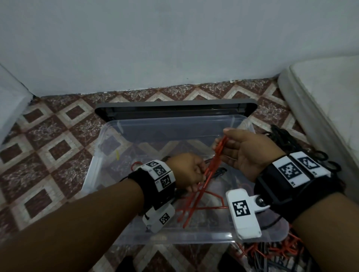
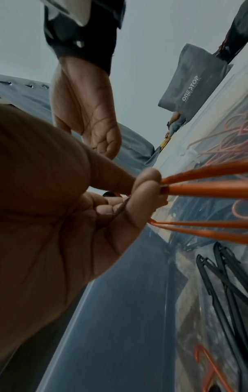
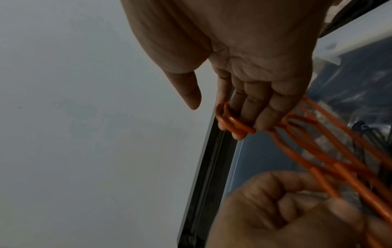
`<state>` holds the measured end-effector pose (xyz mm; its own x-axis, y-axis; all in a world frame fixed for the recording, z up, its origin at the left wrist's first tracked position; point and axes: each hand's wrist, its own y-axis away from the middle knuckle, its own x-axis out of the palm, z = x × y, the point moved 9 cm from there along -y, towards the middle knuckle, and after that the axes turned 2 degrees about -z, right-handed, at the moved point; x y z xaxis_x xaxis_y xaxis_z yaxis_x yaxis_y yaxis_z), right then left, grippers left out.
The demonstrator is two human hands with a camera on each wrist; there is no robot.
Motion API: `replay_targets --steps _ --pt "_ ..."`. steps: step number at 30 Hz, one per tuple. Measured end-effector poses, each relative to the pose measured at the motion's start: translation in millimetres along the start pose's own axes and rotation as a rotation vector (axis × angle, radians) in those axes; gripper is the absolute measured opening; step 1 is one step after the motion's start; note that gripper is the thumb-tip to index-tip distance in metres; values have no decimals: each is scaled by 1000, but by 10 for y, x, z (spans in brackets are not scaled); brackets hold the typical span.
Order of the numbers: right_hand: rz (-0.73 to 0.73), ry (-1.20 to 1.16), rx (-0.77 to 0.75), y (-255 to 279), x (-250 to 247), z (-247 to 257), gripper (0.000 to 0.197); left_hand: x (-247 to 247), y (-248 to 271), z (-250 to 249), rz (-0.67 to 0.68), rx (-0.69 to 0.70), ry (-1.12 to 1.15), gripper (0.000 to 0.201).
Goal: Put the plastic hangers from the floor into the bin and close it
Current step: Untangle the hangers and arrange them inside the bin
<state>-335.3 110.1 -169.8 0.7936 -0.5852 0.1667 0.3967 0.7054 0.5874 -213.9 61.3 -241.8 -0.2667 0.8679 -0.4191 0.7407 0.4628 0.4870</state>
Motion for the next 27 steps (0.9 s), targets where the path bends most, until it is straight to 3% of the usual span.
replay_targets --steps 3,6,11,15,17,19,22,25,27 --pt "-50 4 -13 -39 -45 1 14 100 -77 -15 32 15 26 13" --pt "-91 14 -10 -51 -114 -4 19 -51 -168 156 42 -67 67 4" --pt "-55 -26 -6 -67 -134 -28 22 -993 -278 1076 -193 -338 -520 28" --pt "-4 -20 -13 -84 -69 -53 18 -1241 -266 2102 -112 -595 -770 53" --pt "16 -8 -2 -103 -43 -86 20 -1239 -265 2424 -99 -646 -776 47" --pt "25 11 8 -123 -33 -123 21 -1195 -293 2617 -101 -674 -773 39" --pt "33 42 10 -155 -31 -161 22 -1100 -402 2883 -108 -701 -749 50" --pt "39 61 8 -191 -44 -179 24 -944 -551 3023 18 -664 -788 56" --pt "47 66 13 -211 -38 -198 25 -849 -630 3006 15 -590 -801 54"
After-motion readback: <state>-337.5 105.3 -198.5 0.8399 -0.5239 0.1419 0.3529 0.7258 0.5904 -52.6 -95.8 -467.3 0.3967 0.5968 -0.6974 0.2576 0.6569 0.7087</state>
